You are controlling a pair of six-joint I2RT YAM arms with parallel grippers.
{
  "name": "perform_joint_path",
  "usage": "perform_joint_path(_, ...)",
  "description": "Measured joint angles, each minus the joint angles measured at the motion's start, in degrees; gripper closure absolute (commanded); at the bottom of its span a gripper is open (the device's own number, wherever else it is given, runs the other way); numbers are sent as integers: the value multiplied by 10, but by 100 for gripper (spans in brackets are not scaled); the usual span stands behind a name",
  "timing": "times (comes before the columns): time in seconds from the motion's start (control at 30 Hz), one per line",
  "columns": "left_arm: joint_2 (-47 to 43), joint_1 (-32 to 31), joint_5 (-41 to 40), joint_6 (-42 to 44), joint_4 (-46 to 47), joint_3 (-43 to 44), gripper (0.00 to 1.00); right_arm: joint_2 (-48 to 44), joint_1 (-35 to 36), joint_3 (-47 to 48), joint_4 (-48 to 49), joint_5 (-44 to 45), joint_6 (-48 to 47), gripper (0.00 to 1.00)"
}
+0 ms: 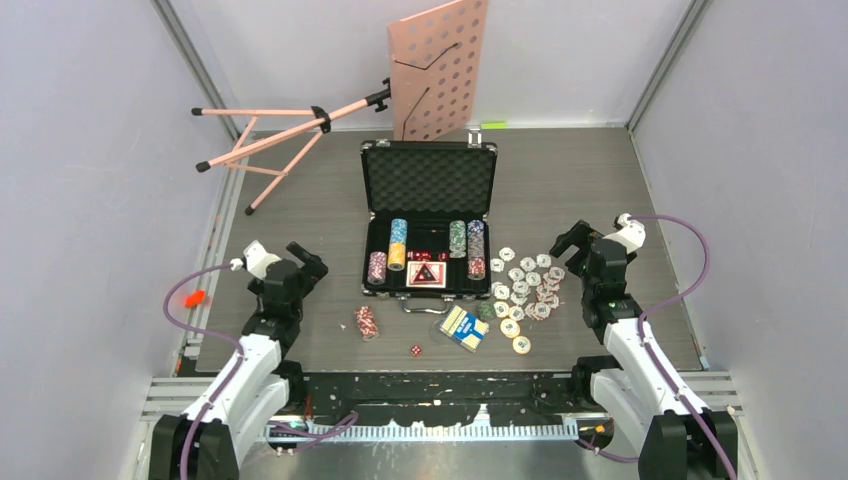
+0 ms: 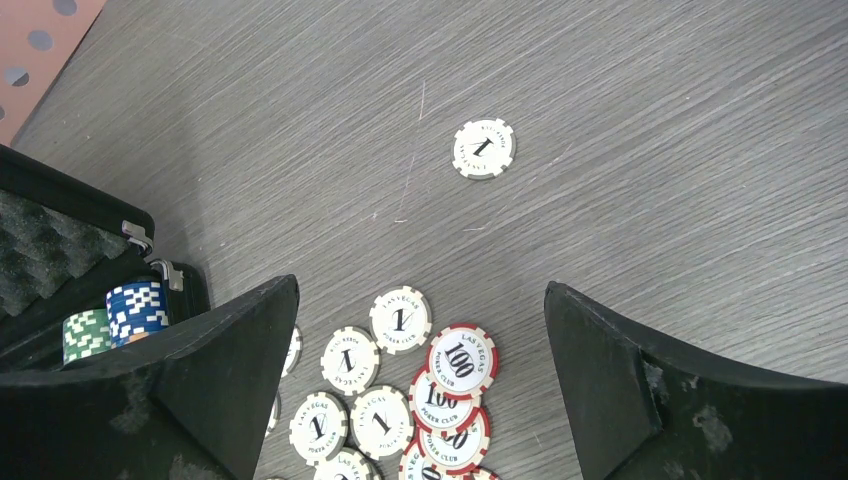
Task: Pack up texas hold em set
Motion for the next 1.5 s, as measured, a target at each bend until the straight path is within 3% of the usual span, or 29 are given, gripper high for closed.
perform_joint_path(0.3,-52,0,11,17,14,-7,0,0,0,0,-5,0,0,0)
perform_joint_path(0.63,-8,0,110,36,67,-15,3,5,0,1,-13,4,2,0)
perform_joint_path(0.77,1,-19,122,29,-16,49,3,5,0,1,-14,4,2,0)
perform_joint_path(0.93,-2,-109,69,7,-168,176,1,5,0,1,-15,4,2,0)
perform_joint_path(1.03,2,-132,64,-20,-250,227,3,5,0,1,-15,6,2,0)
perform_joint_path(1.3,-23,-189,91,-94,-414,223,8,5,0,1,-16,8,2,2)
perform_joint_path(1.5,-68,-218,115,-127,-454,204,13,12,0,2,-16,7,3,3)
